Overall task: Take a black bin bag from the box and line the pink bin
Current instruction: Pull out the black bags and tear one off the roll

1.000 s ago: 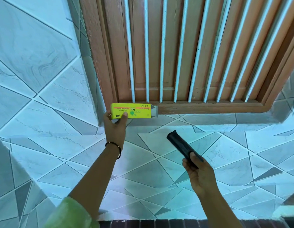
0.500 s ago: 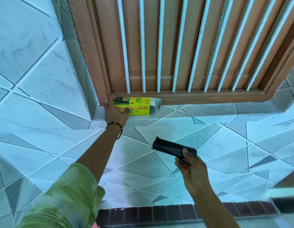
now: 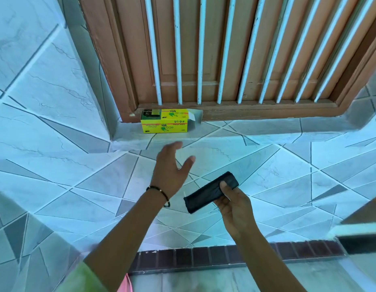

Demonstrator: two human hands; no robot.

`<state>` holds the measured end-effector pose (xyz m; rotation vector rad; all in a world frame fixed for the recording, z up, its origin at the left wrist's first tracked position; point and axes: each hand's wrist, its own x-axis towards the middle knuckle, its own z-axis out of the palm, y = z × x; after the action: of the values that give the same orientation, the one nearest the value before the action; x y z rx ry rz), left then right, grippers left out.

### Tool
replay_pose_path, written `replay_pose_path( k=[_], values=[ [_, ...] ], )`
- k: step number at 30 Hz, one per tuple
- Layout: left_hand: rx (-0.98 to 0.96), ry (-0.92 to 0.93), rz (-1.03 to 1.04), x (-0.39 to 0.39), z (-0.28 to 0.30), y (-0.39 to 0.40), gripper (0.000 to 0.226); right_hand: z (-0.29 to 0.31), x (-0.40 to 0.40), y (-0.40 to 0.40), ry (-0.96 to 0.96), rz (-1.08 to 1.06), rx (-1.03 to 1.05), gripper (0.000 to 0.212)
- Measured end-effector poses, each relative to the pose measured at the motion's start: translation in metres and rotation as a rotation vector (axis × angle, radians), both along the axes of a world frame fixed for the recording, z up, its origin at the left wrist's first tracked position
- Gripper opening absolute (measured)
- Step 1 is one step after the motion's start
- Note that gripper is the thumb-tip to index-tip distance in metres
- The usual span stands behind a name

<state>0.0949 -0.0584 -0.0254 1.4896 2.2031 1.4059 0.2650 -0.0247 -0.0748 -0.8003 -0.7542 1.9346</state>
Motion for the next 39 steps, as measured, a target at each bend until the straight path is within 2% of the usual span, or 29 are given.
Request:
replay_pose_path(
  k=[3,5,8,15,20,24,28,33,36,39],
  values=[
    [-0.254,-0.224,-0.22,0.041,-0.017,-0.038,0.038,-0.003,0.003,-0.009,-0.044,0.047,0.041,0.027],
    [-0.334,-0.225,-0.251,0.056,-0.029,-0.053,0.028,-0.006,0.005,-0.015,-0.076,0.08,0.049,0.017],
    [-0.317,-0.254,-0.163,0.063,-0.04,-0.061,0.014,-0.011,0.007,-0.021,-0.134,0.137,0.05,0.011],
    [-0.192,-0.419,0.019,0.077,-0.038,-0.071,0.013,-0.01,0.002,-0.038,-0.186,0.306,0.003,0.046],
    [-0.157,-0.46,0.074,0.078,-0.043,-0.076,0.013,-0.008,0.004,-0.044,-0.244,0.208,0.016,0.011],
    [-0.162,-0.498,0.098,0.079,-0.049,-0.081,0.016,-0.009,0.006,-0.046,-0.261,0.263,-0.024,0.009],
    [-0.178,-0.512,0.101,0.081,-0.052,-0.087,0.019,-0.01,0.006,-0.047,-0.291,0.36,-0.1,0.016],
    [-0.169,-0.515,0.135,0.073,-0.054,-0.092,0.019,-0.01,0.007,-0.047,-0.278,0.42,-0.092,0.027],
    [-0.162,-0.55,0.135,0.069,-0.058,-0.097,0.021,-0.009,0.008,-0.046,-0.227,0.462,-0.165,0.047],
    [-0.165,-0.619,0.105,0.066,-0.061,-0.103,0.026,-0.011,0.015,-0.043,-0.174,0.506,-0.198,0.05]
  ],
)
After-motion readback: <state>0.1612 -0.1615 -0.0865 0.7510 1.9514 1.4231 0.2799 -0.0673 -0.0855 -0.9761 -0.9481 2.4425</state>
